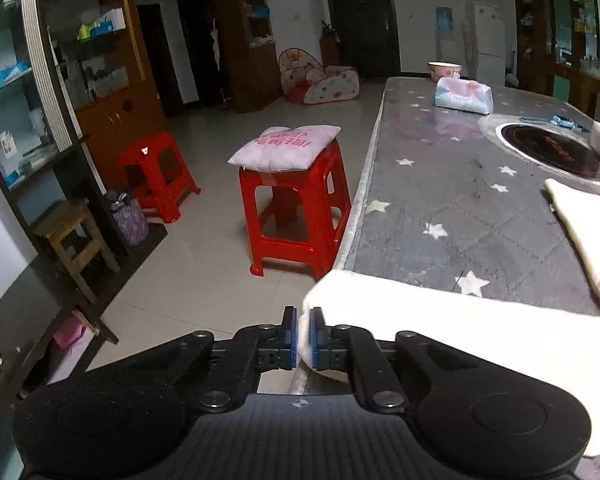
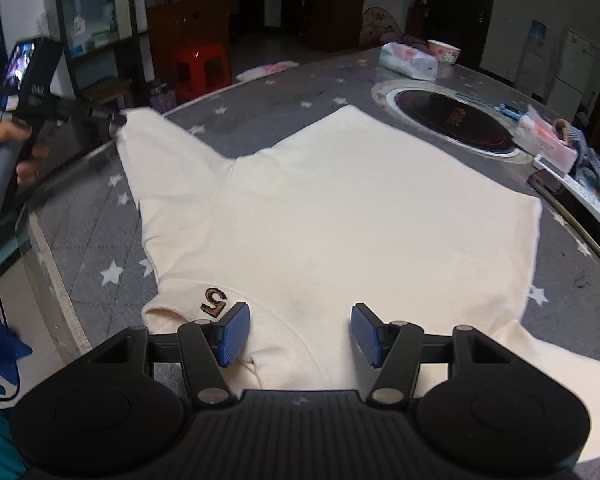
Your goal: Fold clothes
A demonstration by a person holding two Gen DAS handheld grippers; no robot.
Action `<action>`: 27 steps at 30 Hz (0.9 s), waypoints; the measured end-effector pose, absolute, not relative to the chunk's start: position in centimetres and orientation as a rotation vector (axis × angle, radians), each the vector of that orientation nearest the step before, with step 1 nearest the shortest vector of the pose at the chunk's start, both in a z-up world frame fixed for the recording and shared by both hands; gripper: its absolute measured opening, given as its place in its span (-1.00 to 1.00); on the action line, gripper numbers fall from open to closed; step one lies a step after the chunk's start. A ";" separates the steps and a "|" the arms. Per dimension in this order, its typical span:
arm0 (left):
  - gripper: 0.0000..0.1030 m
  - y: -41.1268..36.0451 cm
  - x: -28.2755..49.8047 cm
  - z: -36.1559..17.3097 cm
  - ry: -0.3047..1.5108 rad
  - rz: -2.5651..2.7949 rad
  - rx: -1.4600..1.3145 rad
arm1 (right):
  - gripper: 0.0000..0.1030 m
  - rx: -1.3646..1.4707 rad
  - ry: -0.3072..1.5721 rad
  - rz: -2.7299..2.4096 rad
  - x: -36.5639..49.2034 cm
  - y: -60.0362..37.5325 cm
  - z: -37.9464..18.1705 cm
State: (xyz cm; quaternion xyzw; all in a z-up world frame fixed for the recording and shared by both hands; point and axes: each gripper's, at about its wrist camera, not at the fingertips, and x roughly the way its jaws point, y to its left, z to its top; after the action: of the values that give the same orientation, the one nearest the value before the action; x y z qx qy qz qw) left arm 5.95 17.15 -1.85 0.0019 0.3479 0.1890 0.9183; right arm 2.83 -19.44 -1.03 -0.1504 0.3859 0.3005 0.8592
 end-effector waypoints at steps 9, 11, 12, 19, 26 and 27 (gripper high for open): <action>-0.46 12.1 4.6 1.9 0.654 0.242 0.023 | 0.00 -0.109 0.832 0.321 3.0 -29.5 -0.8; -0.13 10.0 4.4 2.3 0.650 0.167 0.022 | -0.04 -0.063 0.839 0.248 3.1 -31.8 -1.3; -0.11 8.9 4.3 2.4 0.649 0.125 0.018 | -0.10 -0.040 0.840 0.210 3.2 -33.0 -1.5; -0.11 0.5 3.9 2.5 0.651 -0.138 0.078 | -0.19 0.034 0.829 -0.004 4.3 -38.9 -2.4; -0.01 -5.6 4.0 1.2 0.679 -0.292 0.126 | -0.20 0.118 0.825 -0.149 5.5 -43.8 -3.4; 0.00 -6.3 4.0 1.0 0.684 -0.311 0.133 | -0.20 0.129 0.820 -0.157 5.7 -44.2 -3.4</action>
State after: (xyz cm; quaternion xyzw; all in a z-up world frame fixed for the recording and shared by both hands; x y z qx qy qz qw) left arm 4.02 -6.29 1.02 0.0650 0.3337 -0.1517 0.9281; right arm 5.70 -44.19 -3.38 0.0627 0.3980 -0.0761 0.9121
